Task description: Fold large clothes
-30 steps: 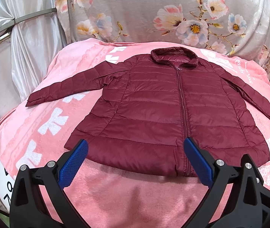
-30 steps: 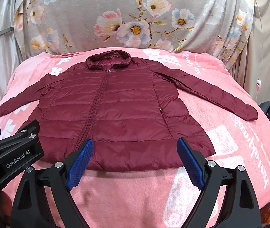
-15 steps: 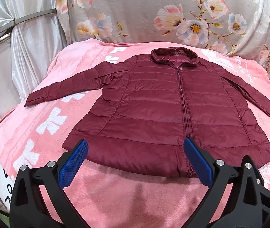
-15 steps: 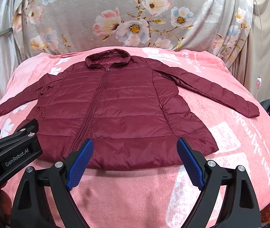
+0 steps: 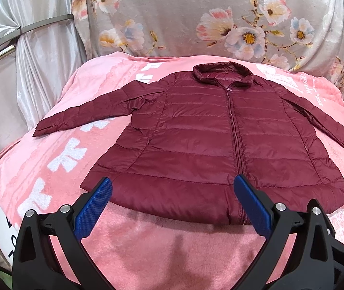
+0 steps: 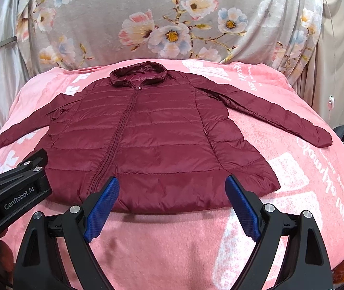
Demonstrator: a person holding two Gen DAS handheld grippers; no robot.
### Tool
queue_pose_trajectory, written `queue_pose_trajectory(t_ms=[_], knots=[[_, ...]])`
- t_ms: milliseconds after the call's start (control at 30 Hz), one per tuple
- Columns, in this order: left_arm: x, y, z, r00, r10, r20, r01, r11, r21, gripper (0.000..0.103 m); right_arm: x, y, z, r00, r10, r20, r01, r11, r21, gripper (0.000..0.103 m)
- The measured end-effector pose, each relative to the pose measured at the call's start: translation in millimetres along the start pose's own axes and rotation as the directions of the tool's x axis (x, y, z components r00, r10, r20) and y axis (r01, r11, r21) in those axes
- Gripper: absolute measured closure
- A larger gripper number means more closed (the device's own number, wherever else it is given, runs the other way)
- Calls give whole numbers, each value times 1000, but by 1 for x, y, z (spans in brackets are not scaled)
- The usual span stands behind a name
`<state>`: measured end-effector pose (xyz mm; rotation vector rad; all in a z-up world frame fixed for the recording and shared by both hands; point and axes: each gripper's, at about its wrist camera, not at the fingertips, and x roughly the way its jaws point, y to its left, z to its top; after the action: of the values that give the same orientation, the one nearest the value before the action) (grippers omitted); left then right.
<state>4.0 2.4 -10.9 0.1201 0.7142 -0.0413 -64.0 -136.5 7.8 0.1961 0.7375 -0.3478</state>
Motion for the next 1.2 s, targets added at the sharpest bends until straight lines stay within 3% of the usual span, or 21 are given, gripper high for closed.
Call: queue_pose_trajectory(t_ms=[267,700,1000,1100,1200], knots=[[-5,0,0,1000,-7,10,7,1000,-2,5,-1,1,-3,999,-5,-52,5,1000,-2,16],[-4,7,0,1000,0,14,0,1000,-16,5,0,12,-7,1000,10,5,-10,1000,-15,16],[-5,7,1,1000,0,13,0,1000,-15,5,1,11,-6,998,-36,-58,33,998,-54,16],[-5,7,1,1000,-1,14,1,1000,-16,5,-1,10,-5,1000,-14,-22,13,999,-32,16],[-5,6,2,1000,-6,15,6,1000,-13,5,-2,9,-3,998,-36,-52,34,998,-48,16]])
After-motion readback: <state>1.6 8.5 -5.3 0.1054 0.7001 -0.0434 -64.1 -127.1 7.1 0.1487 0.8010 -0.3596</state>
